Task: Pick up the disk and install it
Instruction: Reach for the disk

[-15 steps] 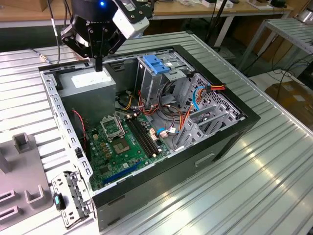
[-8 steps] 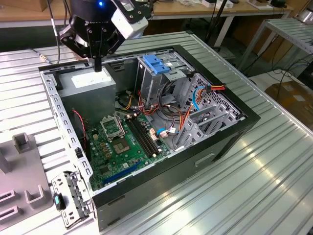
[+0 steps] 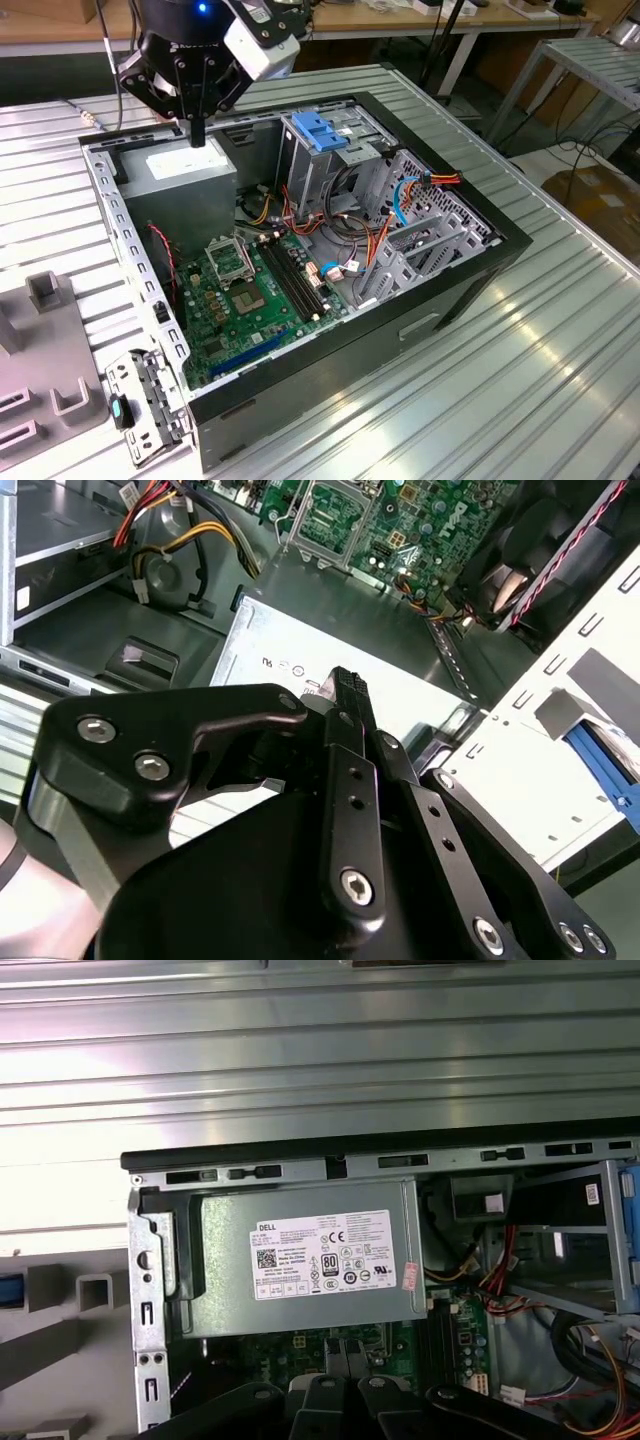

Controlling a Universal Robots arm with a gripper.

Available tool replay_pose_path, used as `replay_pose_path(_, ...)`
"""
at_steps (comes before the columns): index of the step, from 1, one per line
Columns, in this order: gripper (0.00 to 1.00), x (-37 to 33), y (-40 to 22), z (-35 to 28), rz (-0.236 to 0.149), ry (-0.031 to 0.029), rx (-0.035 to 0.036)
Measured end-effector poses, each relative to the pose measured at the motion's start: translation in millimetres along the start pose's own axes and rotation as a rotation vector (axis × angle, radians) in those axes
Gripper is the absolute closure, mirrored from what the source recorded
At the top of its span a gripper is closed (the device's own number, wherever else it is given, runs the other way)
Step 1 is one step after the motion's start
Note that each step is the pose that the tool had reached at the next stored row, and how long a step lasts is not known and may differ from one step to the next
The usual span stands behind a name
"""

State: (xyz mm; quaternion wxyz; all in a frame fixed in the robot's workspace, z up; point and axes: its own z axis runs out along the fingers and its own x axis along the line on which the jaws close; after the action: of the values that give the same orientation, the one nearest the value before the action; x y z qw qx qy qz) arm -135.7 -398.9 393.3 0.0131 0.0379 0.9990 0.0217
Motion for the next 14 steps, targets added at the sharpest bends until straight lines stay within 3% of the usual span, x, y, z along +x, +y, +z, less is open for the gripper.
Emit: replay_pose_path(14,0.89,3.8,-0.3,-0.1,0.000,0.0000,0.0000)
